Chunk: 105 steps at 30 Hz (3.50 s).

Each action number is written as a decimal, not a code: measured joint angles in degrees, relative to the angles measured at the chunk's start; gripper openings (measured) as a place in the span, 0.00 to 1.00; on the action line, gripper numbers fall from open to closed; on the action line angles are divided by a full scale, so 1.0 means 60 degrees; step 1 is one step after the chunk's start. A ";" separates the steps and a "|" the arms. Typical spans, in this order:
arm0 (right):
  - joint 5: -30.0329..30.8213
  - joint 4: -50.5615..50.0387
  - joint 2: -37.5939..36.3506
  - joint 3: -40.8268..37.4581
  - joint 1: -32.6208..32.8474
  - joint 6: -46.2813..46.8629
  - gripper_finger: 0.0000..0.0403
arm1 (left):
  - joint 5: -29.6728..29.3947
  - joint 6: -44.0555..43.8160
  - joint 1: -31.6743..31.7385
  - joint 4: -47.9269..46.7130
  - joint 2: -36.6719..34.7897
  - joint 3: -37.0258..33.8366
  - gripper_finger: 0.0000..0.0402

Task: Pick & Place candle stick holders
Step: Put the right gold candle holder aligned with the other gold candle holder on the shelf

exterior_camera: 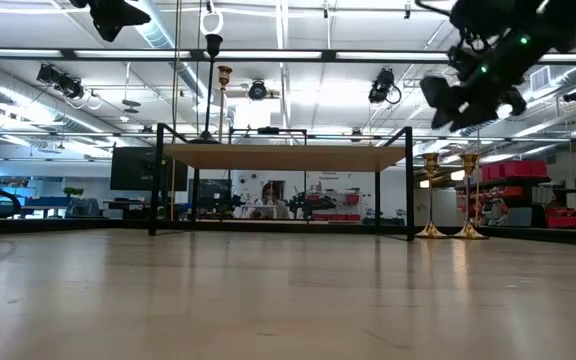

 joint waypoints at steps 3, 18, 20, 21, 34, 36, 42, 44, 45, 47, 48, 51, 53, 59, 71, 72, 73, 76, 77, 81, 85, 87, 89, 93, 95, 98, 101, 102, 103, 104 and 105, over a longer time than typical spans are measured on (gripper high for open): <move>0.0182 0.0002 -0.0127 -0.0451 -0.0007 0.0316 0.49 | -0.0026 0.0104 0.0000 0.0002 0.0000 0.0000 0.52; -0.0349 0.0222 -0.0129 -0.1473 -0.0022 0.1381 0.49 | -0.0288 0.0175 0.0000 0.0000 0.0000 0.0000 0.52; -0.0344 0.0227 -0.0129 -0.1562 -0.0025 0.1436 0.49 | -0.0289 0.0175 0.0000 0.0000 0.0000 0.0000 0.52; -0.0323 0.0254 -0.0129 -0.1610 -0.0034 0.1437 0.49 | -0.0288 0.0174 0.0000 0.0000 0.0000 0.0000 0.52; -0.0099 0.1981 -0.0126 -0.2455 -0.0655 0.1142 0.49 | -0.0288 0.0178 0.0003 0.0000 0.0000 0.0000 0.52; -0.0186 0.2442 -0.0126 -0.2572 -0.0769 0.0806 0.49 | -0.0288 0.0178 0.0004 0.0000 0.0000 0.0000 0.52; -0.0525 0.2633 -0.0123 -0.2600 -0.1139 0.0665 0.49 | -0.0288 0.0182 0.0001 0.0000 0.0000 0.0000 0.52; -0.0600 0.2754 -0.0115 -0.2600 -0.1268 0.0522 0.49 | -0.0288 0.0184 0.0001 0.0000 0.0000 0.0000 0.52; -0.0639 0.2820 -0.0115 -0.2600 -0.1344 0.0410 0.49 | -0.0288 0.0186 0.0004 0.0000 0.0000 0.0000 0.52; -0.0705 0.2863 -0.0115 -0.2600 -0.1482 0.0351 0.49 | -0.0288 0.0186 0.0002 0.0000 0.0000 0.0000 0.52; -0.0704 0.2863 -0.0115 -0.2600 -0.1548 0.0345 0.49 | -0.0288 0.0186 0.0004 0.0000 0.0000 0.0000 0.52; -0.0875 0.2863 -0.0115 -0.2600 -0.1708 0.0345 0.49 | -0.0288 0.0186 0.0003 0.0000 0.0000 0.0000 0.52; -0.1161 0.2863 -0.0115 -0.2600 -0.1776 0.0377 0.49 | -0.0288 0.0188 0.0004 -0.0002 0.0000 0.0000 0.52; -0.1333 0.2877 0.0001 -0.2600 -0.1803 0.0349 0.49 | -0.0288 0.0259 0.0000 0.0000 0.0003 0.0000 0.52; -0.1682 0.2237 0.0253 -0.2600 -0.1807 0.0465 0.49 | -0.0288 0.0245 0.0004 -0.0004 0.0004 0.0000 0.52; -0.1707 0.2170 0.0253 -0.2600 -0.1807 0.0541 0.49 | -0.0288 0.0242 0.0000 -0.0004 0.0004 0.0000 0.52; -0.1719 0.2094 0.0253 -0.2600 -0.1810 0.0575 0.49 | -0.0289 0.0238 0.0000 -0.0004 0.0004 0.0000 0.52; -0.1370 0.1836 0.0253 -0.2600 -0.1807 0.0631 0.49 | -0.0288 0.0226 0.0004 -0.0004 0.0004 0.0000 0.52; -0.1168 0.1794 0.0253 -0.2600 -0.1810 0.0665 0.49 | -0.0288 0.0226 0.0004 -0.0004 0.0000 0.0000 0.52; -0.0943 0.1883 0.0253 -0.2600 -0.1820 0.0748 0.49 | -0.0289 0.0226 0.0002 -0.0007 0.0004 0.0000 0.52; -0.0837 0.2273 0.0253 -0.2600 -0.1898 0.0625 0.49 | -0.0288 0.0226 0.0003 -0.0004 0.0004 0.0000 0.52; -0.0672 0.2416 0.0253 -0.2600 -0.1992 0.0562 0.49 | -0.0288 0.0226 0.0004 -0.0007 0.0004 0.0000 0.52; -0.0589 0.2501 0.0253 -0.2600 -0.2112 0.0406 0.49 | -0.0288 0.0226 0.0002 -0.0007 0.0004 0.0000 0.52; -0.0638 0.2700 0.0253 -0.2600 -0.2385 0.0337 0.49 | -0.0291 0.0255 0.0000 -0.0007 0.0004 0.0000 0.52; -0.0669 0.2920 0.0253 -0.2600 -0.2507 0.0194 0.49 | -0.0291 0.0255 0.0004 -0.0007 0.0004 0.0000 0.52; -0.0756 0.3234 0.0253 -0.2600 -0.2669 0.0129 0.49 | -0.0288 0.0255 0.0000 -0.0005 0.0004 0.0000 0.52; -0.0948 0.3613 0.0375 -0.2600 -0.2841 -0.0090 0.49 | -0.0289 0.0261 0.0004 -0.0004 0.0004 0.0000 0.52; -0.0940 0.3699 0.0454 -0.2600 -0.2887 -0.0132 0.49 | -0.0288 0.0263 0.0001 -0.0007 0.0004 0.0000 0.52; -0.0944 0.3804 0.0554 -0.2598 -0.2931 -0.0162 0.49 | -0.0291 0.0270 0.0003 -0.0004 0.0004 0.0000 0.52; -0.0952 0.3883 0.0663 -0.2596 -0.2984 -0.0156 0.49 | -0.0291 0.0270 0.0004 -0.0004 0.0004 0.0000 0.52; -0.0949 0.3931 0.0782 -0.2596 -0.3030 -0.0156 0.49 | -0.0291 0.0284 0.0000 -0.0007 0.0004 0.0000 0.52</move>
